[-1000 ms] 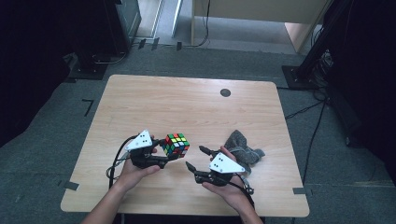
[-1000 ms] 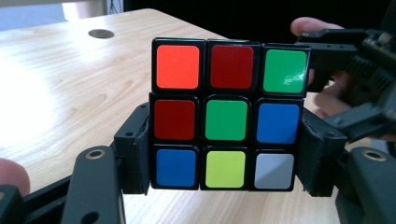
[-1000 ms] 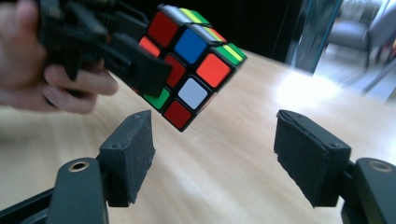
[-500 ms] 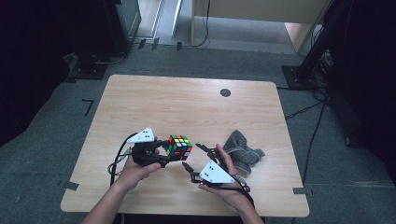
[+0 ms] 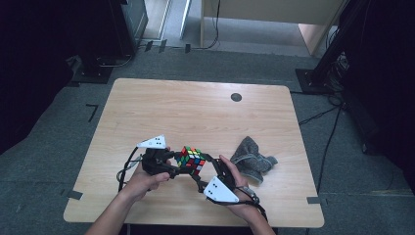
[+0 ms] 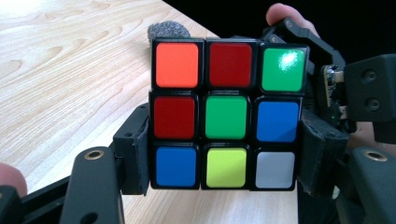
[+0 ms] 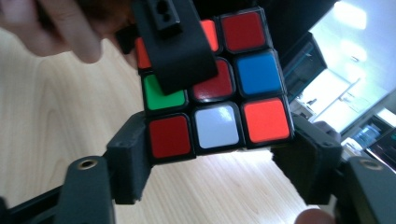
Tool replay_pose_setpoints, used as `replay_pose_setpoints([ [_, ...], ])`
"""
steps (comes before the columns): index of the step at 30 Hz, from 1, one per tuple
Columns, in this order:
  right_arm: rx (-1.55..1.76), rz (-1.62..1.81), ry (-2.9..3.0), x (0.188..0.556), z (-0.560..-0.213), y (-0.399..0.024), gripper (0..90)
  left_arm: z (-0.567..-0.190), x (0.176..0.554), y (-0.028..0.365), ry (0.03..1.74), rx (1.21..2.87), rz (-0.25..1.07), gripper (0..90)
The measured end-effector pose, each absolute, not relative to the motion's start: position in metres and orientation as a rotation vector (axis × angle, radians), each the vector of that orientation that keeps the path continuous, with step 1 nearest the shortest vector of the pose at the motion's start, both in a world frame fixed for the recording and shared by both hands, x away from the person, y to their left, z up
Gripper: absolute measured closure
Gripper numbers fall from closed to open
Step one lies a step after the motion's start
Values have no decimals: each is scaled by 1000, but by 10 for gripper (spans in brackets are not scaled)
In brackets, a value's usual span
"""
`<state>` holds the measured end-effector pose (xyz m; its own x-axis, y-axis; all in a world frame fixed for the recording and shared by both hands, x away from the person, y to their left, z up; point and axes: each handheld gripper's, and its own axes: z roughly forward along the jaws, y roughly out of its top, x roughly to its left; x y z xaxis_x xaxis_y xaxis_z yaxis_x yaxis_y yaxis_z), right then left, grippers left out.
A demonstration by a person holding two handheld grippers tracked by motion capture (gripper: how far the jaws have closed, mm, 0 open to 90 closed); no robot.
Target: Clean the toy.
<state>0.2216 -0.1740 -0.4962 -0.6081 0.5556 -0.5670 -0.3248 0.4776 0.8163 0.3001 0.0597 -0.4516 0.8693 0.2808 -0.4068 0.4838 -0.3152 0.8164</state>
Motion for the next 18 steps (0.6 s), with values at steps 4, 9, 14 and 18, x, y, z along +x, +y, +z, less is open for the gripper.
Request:
replay_pose_setpoints([
  [4,216,1277,1860,221,-495,-175,343,-449,298,59,572,1881,-198,254],
  [9,278,1301,1875,223,-497,-180,344,-443,297,66,584,1830,-133,162],
  [14,365,1314,1867,228,-495,-191,344,-437,296,77,590,1746,-57,151],
  [18,485,1370,1865,231,-489,-201,344,-443,294,83,621,1754,136,141],
])
